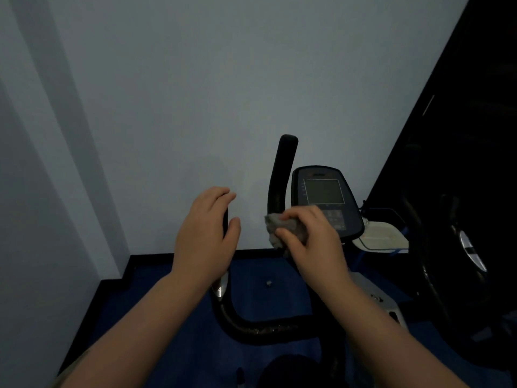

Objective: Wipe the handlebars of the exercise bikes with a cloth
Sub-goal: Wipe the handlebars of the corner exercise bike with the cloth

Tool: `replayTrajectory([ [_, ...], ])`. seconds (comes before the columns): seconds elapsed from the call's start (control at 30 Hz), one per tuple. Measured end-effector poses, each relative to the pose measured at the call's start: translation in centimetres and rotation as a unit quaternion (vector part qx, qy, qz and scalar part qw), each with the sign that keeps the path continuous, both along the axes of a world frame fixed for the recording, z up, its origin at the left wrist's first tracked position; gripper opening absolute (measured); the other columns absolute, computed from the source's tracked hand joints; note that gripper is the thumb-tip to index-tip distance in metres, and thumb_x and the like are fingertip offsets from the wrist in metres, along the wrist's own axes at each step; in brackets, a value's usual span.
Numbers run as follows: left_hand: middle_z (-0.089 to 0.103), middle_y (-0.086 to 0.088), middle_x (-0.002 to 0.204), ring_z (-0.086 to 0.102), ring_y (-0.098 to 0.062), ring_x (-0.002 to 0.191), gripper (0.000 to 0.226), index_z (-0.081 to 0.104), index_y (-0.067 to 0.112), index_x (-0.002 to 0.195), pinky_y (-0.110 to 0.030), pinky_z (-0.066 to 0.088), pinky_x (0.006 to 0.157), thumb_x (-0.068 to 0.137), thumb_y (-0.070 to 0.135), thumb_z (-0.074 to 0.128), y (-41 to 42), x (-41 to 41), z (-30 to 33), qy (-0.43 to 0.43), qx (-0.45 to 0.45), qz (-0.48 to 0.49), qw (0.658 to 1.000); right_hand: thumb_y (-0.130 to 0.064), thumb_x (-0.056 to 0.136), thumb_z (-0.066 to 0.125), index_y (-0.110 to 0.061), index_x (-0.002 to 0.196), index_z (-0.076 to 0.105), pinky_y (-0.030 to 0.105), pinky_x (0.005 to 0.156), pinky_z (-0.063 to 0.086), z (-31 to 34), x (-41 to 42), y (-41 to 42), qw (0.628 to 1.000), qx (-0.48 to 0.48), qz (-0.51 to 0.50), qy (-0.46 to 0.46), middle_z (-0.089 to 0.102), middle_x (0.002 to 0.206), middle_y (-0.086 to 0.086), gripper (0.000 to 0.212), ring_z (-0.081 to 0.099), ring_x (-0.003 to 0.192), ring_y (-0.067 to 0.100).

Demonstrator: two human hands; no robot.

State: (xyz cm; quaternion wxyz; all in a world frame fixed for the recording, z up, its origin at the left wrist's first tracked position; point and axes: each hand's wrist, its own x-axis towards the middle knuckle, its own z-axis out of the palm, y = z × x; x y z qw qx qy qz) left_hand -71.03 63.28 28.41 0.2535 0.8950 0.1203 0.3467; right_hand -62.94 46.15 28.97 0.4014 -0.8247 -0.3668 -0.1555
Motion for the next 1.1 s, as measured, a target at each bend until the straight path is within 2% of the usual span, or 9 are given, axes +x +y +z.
replayTrajectory([
  [0.2,0.048,0.002,0.137,0.039,-0.01,0.127,0.041,0.052,0.014,0.132,-0.022,0.031,0.101,0.091,0.022,0.055,0.9,0.1,0.3,0.007,0.037,-0.009,0.999,-0.016,0.083,0.069,-0.022,0.099,0.066,0.003,0.074,0.038,0.3,0.6,0.1,0.999,-0.015,-0.013,-0.033,0.056,0.1,-0.009,0.017,0.052,0.087,0.0],
  [0.3,0.05,0.003,0.135,0.04,-0.011,0.126,0.04,0.054,0.016,0.13,-0.025,0.034,0.1,0.091,0.023,0.055,1.2,0.0,0.6,0.021,0.041,-0.015,0.999,-0.017,0.083,0.069,-0.02,0.097,0.067,0.011,0.067,0.035,1.9,2.7,3.1,0.998,-0.001,-0.052,-0.03,0.057,0.101,-0.006,0.014,0.051,0.084,0.002],
  [0.47,0.051,0.005,0.133,0.04,-0.007,0.123,0.037,0.055,0.017,0.127,-0.023,0.034,0.097,0.09,0.024,0.056,0.8,-0.2,0.2,0.018,0.019,-0.006,1.0,-0.017,0.084,0.07,-0.024,0.098,0.065,0.012,0.075,0.042,-0.3,0.8,1.1,0.997,0.054,-0.048,0.029,0.056,0.098,-0.011,0.016,0.055,0.088,-0.001],
  [0.57,0.052,0.005,0.13,0.04,-0.008,0.122,0.036,0.057,0.017,0.124,-0.024,0.035,0.096,0.089,0.022,0.058,0.8,0.1,0.3,0.014,0.017,-0.001,1.0,-0.016,0.083,0.071,-0.022,0.096,0.067,0.006,0.072,0.041,0.0,1.6,1.8,0.998,0.046,-0.047,-0.013,0.057,0.097,-0.011,0.015,0.054,0.085,-0.001],
  [0.7,0.053,0.005,0.129,0.042,-0.009,0.12,0.036,0.057,0.018,0.122,-0.026,0.035,0.096,0.087,0.026,0.056,0.8,0.1,0.2,0.021,0.023,0.005,1.0,-0.016,0.083,0.071,-0.016,0.098,0.068,0.023,0.068,0.049,1.4,3.7,4.1,0.992,0.002,-0.055,-0.113,0.059,0.097,-0.001,0.015,0.056,0.081,0.009],
  [0.77,0.053,0.006,0.129,0.042,-0.009,0.121,0.038,0.057,0.018,0.122,-0.026,0.035,0.096,0.086,0.03,0.051,0.7,0.2,0.3,0.018,0.014,0.009,1.0,-0.013,0.083,0.07,-0.013,0.098,0.068,0.017,0.071,0.046,2.2,4.1,3.8,0.989,0.036,-0.069,-0.129,0.058,0.099,0.002,0.015,0.054,0.082,0.008],
  [0.87,0.052,0.006,0.129,0.042,-0.009,0.121,0.041,0.058,0.018,0.122,-0.026,0.036,0.097,0.085,0.032,0.048,0.6,0.3,0.4,0.016,0.007,0.01,1.0,-0.01,0.083,0.069,-0.01,0.098,0.067,0.0,0.076,0.035,5.2,4.8,3.3,0.974,0.168,-0.1,-0.118,0.052,0.102,0.001,0.015,0.046,0.085,-0.001],
  [0.97,0.053,0.005,0.129,0.043,-0.011,0.121,0.041,0.058,0.018,0.121,-0.03,0.039,0.097,0.084,0.032,0.048,0.4,0.4,0.3,0.013,0.008,0.015,1.0,-0.011,0.084,0.067,-0.015,0.099,0.066,0.001,0.078,0.037,6.6,5.8,4.4,0.981,0.15,-0.046,-0.113,0.046,0.105,-0.004,0.015,0.05,0.09,0.003],
  [1.1,0.053,0.006,0.128,0.043,-0.009,0.12,0.039,0.058,0.02,0.12,-0.03,0.037,0.097,0.084,0.032,0.048,0.4,0.5,0.2,0.012,0.003,0.015,1.0,-0.009,0.086,0.066,-0.017,0.098,0.065,0.001,0.079,0.037,2.9,6.0,4.0,0.989,0.134,-0.024,-0.064,0.046,0.105,-0.005,0.015,0.048,0.091,-0.012],
])
